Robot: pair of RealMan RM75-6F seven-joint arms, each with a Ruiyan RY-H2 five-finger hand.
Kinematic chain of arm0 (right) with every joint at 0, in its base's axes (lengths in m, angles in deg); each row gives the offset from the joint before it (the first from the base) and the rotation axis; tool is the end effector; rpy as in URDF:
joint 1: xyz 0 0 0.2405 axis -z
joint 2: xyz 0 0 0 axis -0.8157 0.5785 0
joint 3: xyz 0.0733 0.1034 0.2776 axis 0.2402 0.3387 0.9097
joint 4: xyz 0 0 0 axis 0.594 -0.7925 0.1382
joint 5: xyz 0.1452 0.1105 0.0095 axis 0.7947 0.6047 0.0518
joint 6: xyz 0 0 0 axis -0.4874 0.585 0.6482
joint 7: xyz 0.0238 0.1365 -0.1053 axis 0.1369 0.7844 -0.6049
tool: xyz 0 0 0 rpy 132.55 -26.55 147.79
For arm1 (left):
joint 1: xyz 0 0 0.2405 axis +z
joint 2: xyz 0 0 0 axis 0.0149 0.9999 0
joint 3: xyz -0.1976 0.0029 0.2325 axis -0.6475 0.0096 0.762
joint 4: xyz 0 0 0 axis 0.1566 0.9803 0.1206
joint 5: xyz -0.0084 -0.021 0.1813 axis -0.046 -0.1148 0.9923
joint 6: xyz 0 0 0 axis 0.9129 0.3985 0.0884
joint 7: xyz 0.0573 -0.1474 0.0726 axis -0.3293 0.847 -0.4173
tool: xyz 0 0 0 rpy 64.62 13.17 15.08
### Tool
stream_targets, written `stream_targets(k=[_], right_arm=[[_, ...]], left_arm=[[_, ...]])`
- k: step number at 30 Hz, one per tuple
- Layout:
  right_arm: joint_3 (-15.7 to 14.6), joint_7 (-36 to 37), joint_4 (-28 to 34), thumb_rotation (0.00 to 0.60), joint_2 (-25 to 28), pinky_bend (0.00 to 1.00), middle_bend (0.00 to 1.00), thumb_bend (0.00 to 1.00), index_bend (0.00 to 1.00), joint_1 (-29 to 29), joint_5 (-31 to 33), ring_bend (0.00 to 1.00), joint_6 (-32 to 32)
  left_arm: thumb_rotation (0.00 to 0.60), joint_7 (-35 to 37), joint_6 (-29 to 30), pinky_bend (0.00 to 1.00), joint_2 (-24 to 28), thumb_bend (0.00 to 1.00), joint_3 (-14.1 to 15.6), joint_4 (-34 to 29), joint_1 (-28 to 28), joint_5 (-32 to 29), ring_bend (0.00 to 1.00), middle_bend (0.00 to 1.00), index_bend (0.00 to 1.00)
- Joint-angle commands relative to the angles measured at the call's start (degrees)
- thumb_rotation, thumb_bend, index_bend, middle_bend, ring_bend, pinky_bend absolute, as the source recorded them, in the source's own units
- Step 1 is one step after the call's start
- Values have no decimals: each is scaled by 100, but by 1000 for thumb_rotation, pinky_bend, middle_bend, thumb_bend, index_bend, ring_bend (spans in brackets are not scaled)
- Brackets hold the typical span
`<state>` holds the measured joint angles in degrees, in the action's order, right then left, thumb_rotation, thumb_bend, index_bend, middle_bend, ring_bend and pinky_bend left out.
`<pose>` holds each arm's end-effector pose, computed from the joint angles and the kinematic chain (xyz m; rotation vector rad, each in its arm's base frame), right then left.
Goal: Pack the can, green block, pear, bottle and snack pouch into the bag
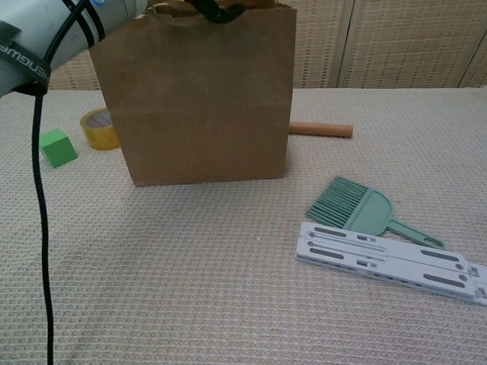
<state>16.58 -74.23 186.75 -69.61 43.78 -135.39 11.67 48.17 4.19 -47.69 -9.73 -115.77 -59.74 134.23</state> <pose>-0.2474 -0.2008 0.2102 1.6770 -1.2032 0.8213 0.0025 0.4614 0.0788 -1.7784 -0.2457 -1.3563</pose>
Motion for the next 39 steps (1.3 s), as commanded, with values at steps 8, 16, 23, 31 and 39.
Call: stream_targets(k=[8, 16, 23, 31, 39], right_arm=[[-25, 61, -9, 600, 22, 0, 0, 97, 0, 22, -75, 0, 25], [-81, 68, -18, 600, -7, 0, 0, 97, 0, 55, -236, 0, 51], [-124, 23, -156, 600, -198, 0, 0, 97, 0, 81, -336, 0, 51], [-14, -121, -716, 600, -780, 0, 0, 97, 0, 118, -315, 0, 229], [155, -561, -1702, 600, -1583, 0, 0, 97, 0, 208, -444, 0, 672]], left_arm=[[600, -182, 426, 129, 474, 389, 33, -643, 424, -90, 0, 0, 27], [600, -305, 1364, 131, 1825, 388, 368, -2321, 1710, -167, 0, 0, 34], [600, -2, 2220, 126, 2725, 390, 1291, -3512, 3232, -137, 0, 0, 17], [600, 727, 3156, 106, 2325, 390, 2316, -2455, 4568, 811, 0, 0, 0], [600, 819, 3431, 67, 1770, 389, 2619, -1003, 5146, 1273, 0, 0, 0]])
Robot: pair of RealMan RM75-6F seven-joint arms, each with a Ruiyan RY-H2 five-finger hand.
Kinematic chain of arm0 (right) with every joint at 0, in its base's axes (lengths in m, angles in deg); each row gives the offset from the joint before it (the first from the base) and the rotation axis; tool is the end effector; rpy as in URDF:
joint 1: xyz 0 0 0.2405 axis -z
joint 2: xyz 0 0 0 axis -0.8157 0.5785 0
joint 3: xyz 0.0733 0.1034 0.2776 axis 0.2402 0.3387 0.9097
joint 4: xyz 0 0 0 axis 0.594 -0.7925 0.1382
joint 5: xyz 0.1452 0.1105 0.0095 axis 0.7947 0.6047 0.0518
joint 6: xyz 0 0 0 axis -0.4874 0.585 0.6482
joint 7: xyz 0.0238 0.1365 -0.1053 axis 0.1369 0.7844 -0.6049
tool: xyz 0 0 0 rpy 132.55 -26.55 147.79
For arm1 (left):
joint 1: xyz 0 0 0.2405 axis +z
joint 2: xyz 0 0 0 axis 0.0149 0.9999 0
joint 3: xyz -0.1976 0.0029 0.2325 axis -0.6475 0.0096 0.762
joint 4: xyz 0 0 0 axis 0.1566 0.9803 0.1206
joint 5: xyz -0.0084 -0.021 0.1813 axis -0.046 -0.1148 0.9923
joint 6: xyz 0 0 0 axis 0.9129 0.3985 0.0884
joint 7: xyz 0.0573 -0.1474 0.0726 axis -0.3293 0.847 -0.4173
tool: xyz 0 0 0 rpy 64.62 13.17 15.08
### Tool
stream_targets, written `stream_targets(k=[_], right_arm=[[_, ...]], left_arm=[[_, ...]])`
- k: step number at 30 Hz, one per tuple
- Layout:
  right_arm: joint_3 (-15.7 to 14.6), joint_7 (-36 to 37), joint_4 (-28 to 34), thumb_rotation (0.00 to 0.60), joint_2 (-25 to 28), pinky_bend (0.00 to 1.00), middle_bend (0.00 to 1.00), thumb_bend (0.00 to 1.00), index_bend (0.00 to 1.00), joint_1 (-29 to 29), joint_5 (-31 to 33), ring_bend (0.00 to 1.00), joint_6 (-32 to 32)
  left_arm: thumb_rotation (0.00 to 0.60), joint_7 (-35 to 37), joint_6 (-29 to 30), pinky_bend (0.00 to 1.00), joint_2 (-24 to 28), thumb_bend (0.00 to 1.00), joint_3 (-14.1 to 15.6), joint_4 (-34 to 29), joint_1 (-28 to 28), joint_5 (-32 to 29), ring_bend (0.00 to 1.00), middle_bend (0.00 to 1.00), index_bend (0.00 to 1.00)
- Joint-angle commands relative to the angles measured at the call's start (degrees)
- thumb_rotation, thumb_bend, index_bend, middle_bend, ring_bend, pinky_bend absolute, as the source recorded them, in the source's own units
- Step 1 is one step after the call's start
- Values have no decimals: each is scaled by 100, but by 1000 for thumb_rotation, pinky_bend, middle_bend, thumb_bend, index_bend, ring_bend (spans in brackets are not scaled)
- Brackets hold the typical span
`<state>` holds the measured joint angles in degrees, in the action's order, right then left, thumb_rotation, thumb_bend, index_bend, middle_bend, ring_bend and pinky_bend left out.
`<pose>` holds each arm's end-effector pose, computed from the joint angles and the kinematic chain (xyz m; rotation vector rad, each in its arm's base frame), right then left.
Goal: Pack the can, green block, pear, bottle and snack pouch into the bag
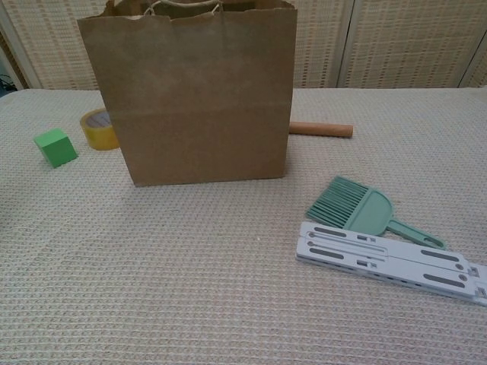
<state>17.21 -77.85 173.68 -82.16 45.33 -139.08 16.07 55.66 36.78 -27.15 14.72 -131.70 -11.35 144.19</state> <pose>-0.2801 -0.2054 0.1689 1.6976 -1.0569 0.8534 -0.3054 0.2305 0.1968 -1.4502 -0.6176 -0.9283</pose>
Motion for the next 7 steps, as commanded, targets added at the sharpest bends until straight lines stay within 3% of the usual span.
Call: stream_targets(k=[1, 7], right_arm=[[97, -207, -431, 600, -354, 0, 0, 97, 0, 56, -82, 0, 247], [128, -173, -687, 600, -548, 0, 0, 98, 0, 62, -90, 0, 327]], left_arm=[[600, 81, 171, 65, -290, 389, 168, 610, 313, 284, 0, 0, 0], [600, 264, 107, 59, -311, 390, 87, 782, 363, 321, 0, 0, 0]])
